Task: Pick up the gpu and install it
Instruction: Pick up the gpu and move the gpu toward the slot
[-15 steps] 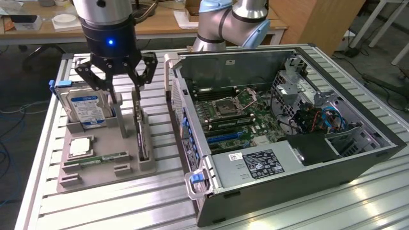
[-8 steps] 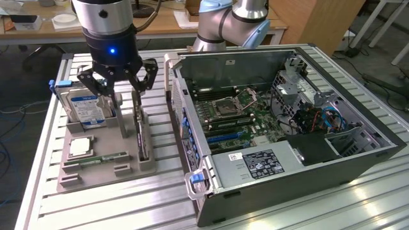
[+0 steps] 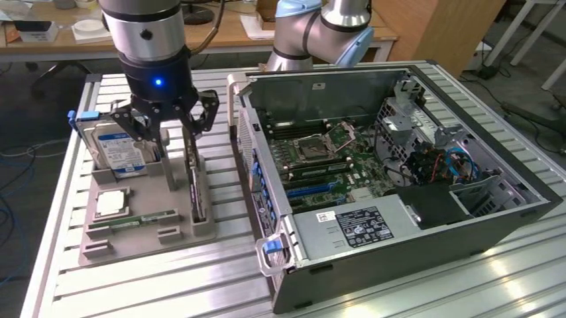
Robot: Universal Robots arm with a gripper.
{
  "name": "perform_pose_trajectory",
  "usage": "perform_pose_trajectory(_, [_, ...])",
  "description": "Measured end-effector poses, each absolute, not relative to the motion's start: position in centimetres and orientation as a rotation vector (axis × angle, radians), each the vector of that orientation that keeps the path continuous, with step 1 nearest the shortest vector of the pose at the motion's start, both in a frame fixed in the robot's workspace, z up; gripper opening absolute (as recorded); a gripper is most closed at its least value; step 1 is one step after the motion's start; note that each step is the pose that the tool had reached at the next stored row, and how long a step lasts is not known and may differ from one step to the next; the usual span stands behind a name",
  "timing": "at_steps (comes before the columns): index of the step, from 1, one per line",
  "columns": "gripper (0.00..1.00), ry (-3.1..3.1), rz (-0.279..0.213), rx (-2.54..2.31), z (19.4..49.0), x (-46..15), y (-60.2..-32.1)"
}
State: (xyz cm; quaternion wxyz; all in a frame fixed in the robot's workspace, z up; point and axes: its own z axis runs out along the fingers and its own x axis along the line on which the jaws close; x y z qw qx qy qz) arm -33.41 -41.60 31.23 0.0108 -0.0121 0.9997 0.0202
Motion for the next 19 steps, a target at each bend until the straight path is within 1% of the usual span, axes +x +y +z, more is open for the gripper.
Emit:
perform_pose_trajectory(10, [0.53, 3.119, 0.063, -0.038, 30.0, -32.7, -42.0])
perform_pose_trajectory(19, [0.53, 3.116, 0.063, -0.038, 28.4, -32.5, -42.1])
